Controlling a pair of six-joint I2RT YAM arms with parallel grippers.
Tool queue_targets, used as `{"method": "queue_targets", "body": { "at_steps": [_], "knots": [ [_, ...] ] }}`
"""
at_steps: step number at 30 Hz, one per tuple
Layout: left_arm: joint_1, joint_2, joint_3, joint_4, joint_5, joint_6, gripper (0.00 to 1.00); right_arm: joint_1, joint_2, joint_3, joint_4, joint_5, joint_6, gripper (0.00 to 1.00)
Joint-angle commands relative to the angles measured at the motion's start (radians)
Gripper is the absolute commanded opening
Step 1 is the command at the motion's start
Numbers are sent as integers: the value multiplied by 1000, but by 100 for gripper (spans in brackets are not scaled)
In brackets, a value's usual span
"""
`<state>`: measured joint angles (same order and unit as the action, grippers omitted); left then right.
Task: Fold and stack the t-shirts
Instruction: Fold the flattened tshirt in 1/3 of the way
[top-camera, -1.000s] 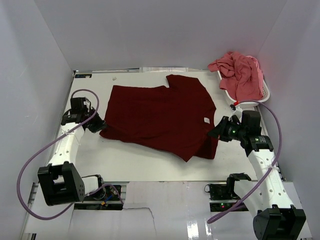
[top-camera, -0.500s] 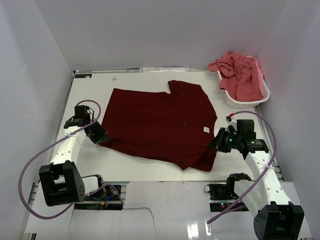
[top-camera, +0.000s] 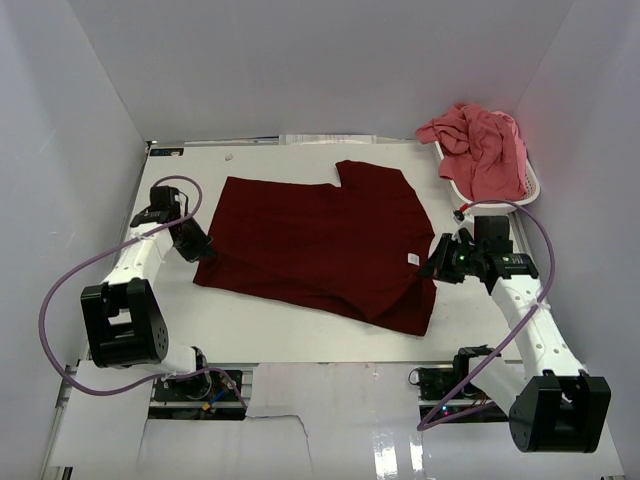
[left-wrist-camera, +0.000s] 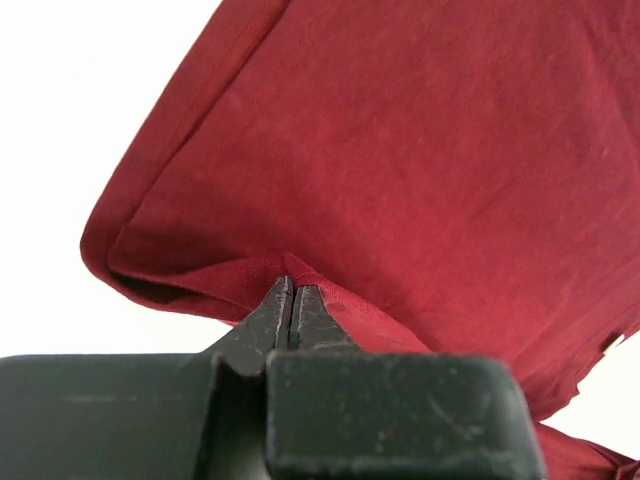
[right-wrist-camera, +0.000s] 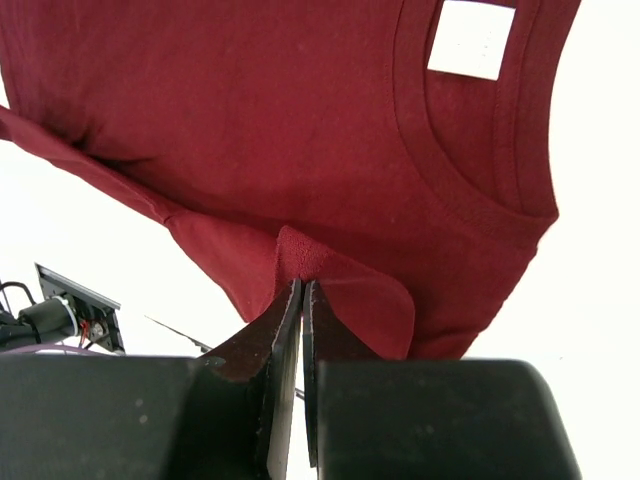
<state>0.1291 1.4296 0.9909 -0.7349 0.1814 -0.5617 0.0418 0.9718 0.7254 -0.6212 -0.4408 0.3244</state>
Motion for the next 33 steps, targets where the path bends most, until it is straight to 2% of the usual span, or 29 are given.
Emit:
{"method": "queue_targets", "body": {
  "at_steps": [1, 10, 19, 33],
  "knots": [
    [6, 22, 46, 35, -4, 17, 0, 6, 27, 71, 41, 14, -27, 8],
    [6, 63, 60, 77, 18, 34, 0, 26, 125, 183, 46, 25, -44, 8],
    [6, 92, 72, 100, 17, 40, 0, 87, 217, 223, 81, 43, -39, 8],
    [6, 115, 134, 98, 13, 46, 0, 102, 272, 318, 74, 74, -51, 8]
  ]
}}
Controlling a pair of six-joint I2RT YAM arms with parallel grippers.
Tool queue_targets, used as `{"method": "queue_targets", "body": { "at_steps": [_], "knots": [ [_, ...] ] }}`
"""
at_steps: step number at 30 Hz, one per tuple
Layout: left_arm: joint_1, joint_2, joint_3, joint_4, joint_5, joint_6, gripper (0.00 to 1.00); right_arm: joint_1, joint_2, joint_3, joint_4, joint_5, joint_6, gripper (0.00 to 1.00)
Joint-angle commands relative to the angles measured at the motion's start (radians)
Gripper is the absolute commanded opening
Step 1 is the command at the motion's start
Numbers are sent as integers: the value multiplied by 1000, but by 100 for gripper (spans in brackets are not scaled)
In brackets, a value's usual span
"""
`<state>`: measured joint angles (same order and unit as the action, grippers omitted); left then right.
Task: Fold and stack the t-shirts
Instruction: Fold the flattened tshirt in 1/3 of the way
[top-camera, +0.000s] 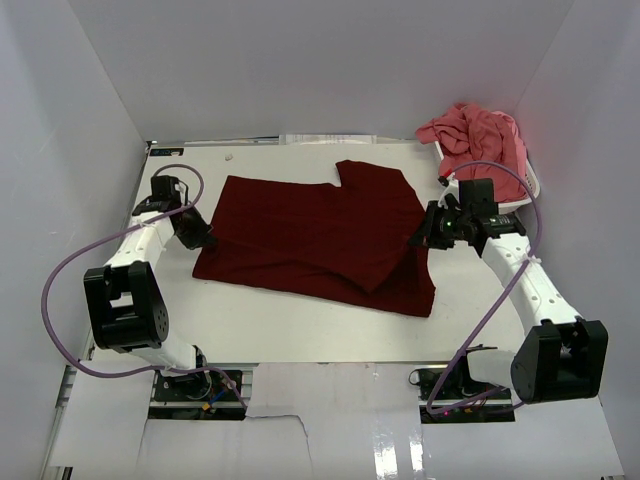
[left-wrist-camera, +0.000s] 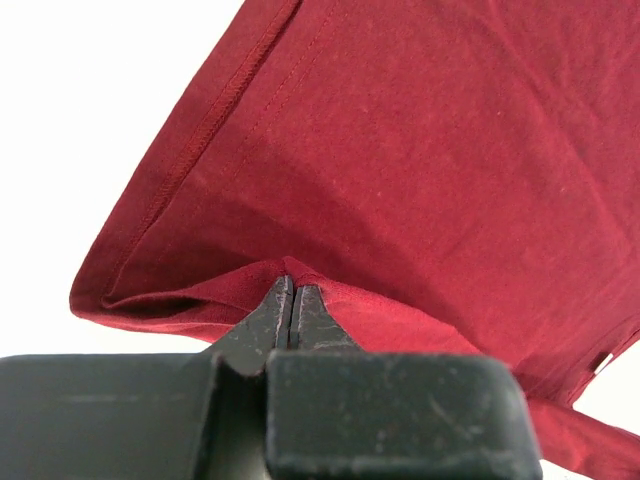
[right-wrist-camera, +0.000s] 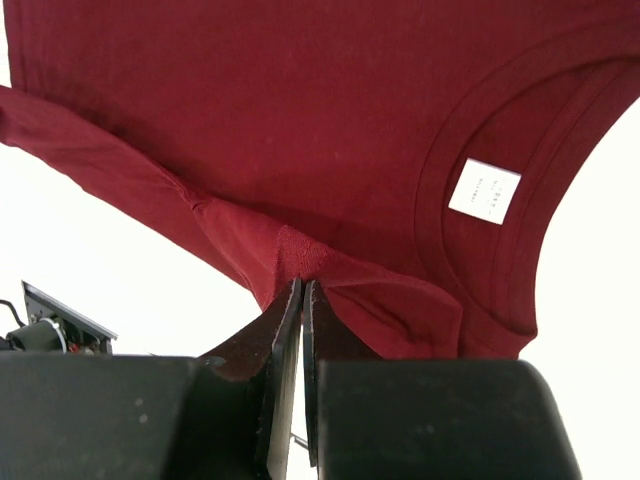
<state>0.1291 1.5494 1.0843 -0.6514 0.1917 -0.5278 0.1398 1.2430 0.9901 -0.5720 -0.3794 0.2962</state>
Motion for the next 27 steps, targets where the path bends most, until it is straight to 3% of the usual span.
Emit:
{"method": "queue_targets", "body": {
  "at_steps": [1, 27],
  "knots": [
    [6, -3, 45, 15, 2, 12, 0, 4, 7, 56, 24, 10, -23, 8],
    [6, 58, 57, 39, 8, 15, 0, 24, 156, 171, 64, 2, -32, 8]
  ]
}}
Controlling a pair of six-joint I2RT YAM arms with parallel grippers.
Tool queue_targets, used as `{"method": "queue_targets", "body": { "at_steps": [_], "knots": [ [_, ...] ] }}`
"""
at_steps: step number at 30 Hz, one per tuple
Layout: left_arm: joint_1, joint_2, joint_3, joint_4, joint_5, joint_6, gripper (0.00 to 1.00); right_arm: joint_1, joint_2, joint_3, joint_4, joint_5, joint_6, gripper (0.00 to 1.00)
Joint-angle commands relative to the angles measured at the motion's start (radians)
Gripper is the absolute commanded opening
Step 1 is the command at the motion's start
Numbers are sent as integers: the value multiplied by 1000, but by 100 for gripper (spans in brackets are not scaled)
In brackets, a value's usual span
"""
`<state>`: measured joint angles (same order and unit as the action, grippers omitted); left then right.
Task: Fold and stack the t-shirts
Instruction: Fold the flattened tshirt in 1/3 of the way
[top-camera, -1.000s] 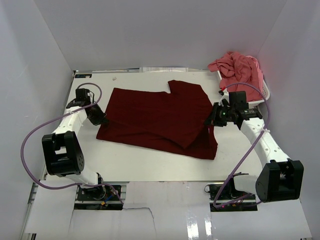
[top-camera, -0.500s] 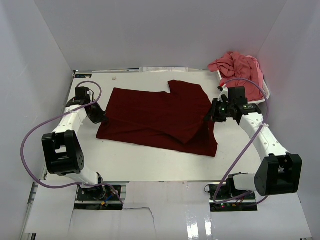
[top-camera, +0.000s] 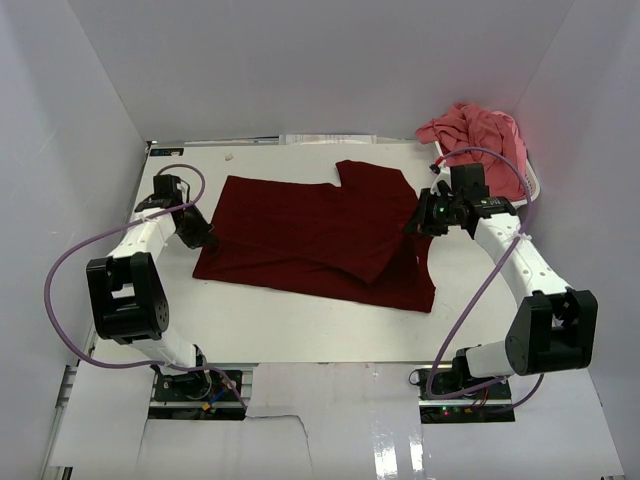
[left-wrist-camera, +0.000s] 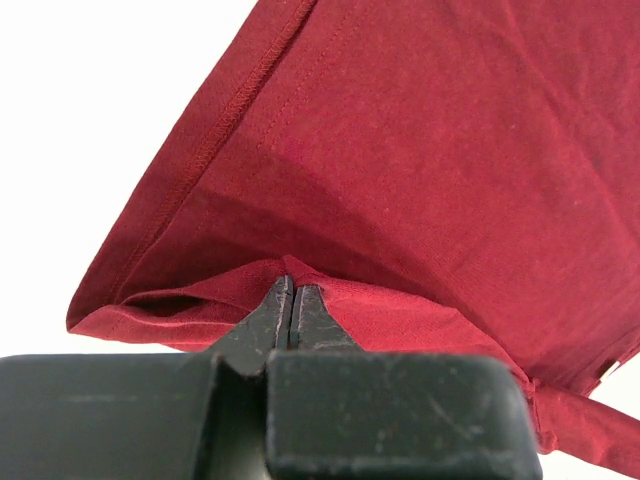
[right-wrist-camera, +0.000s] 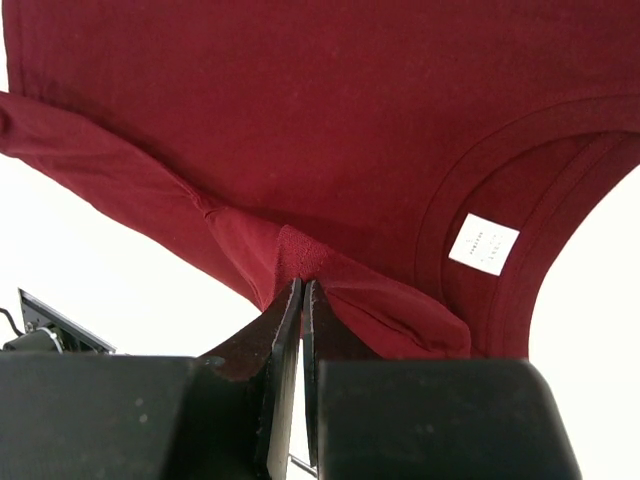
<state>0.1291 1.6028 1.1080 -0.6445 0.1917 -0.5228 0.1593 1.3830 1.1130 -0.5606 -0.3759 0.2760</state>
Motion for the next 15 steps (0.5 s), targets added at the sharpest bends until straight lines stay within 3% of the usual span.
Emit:
{"method": "queue_targets", "body": {
  "at_steps": [1, 7, 8, 9, 10, 11, 12, 14, 15],
  "knots": [
    [6, 17, 42, 34, 9, 9, 0, 5, 24, 53, 59, -1, -11, 8],
    [6, 63, 81, 52, 31, -3, 0, 5, 96, 106, 120, 0, 5, 8],
    [6, 69, 84, 63, 54, 1, 0, 5, 106, 116, 126, 3, 9, 25],
    [6, 77, 88, 66, 69, 7, 11, 5, 126, 128, 134, 11, 12, 42],
    [7, 85, 95, 66, 74, 9, 34, 5, 137, 137, 133, 15, 11, 55],
    [6, 89, 101, 66, 83, 4, 68, 3, 137, 143, 131, 38, 12, 87],
    [7, 89, 105, 66, 80, 3, 78, 6, 128, 142, 140, 43, 14, 96],
    [6, 59, 113, 66, 62, -6, 96, 11, 100, 113, 179, 48, 20, 98],
    [4, 43, 127, 68, 52, -8, 98, 22, 68, 102, 185, 57, 19, 98]
  ]
}}
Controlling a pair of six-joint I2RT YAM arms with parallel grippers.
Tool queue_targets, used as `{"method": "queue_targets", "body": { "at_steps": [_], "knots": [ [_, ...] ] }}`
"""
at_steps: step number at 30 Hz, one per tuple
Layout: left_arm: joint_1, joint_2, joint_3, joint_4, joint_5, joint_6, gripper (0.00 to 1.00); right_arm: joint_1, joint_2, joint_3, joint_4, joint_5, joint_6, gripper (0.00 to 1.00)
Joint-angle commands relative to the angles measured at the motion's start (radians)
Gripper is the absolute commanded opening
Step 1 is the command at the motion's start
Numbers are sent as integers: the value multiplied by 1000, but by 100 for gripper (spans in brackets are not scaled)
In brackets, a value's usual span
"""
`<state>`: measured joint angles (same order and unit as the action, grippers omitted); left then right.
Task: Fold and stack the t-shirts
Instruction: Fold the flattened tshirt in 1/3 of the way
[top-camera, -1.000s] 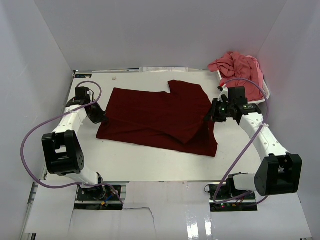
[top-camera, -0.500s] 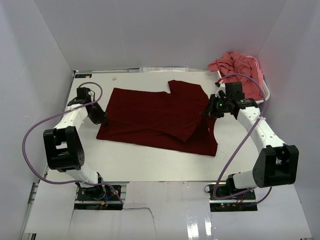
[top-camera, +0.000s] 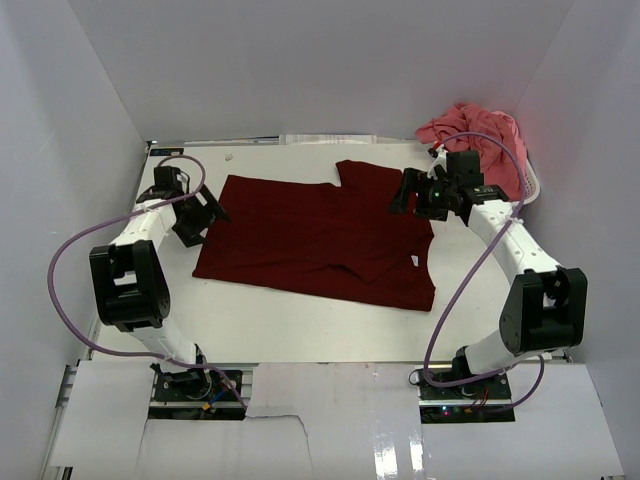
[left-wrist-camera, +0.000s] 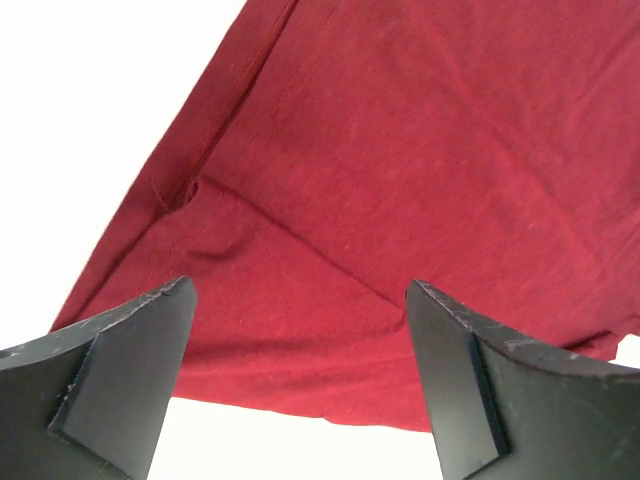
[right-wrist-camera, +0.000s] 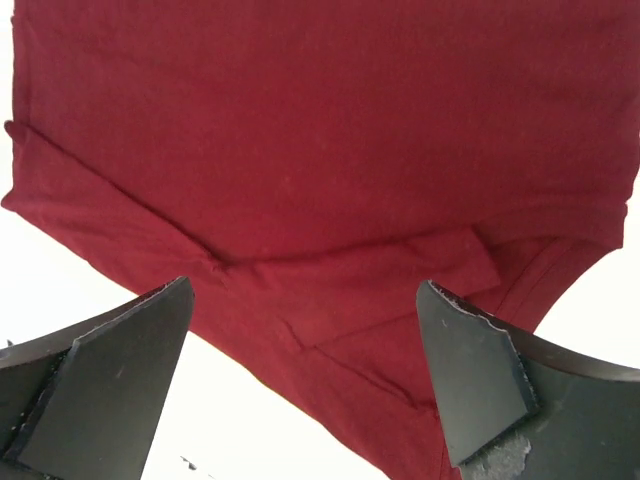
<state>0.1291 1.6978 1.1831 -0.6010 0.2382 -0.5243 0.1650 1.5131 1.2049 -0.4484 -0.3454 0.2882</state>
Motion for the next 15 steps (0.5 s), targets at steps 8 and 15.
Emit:
{"method": "queue_targets", "body": {
  "at_steps": [8, 15],
  "knots": [
    [-177, -243, 75, -14, -186, 40, 98, 93, -145, -213, 65, -40, 11, 88],
    [-198, -296, -79, 49, -71, -25, 98, 200, -96, -311, 129, -29, 42, 78]
  ]
}}
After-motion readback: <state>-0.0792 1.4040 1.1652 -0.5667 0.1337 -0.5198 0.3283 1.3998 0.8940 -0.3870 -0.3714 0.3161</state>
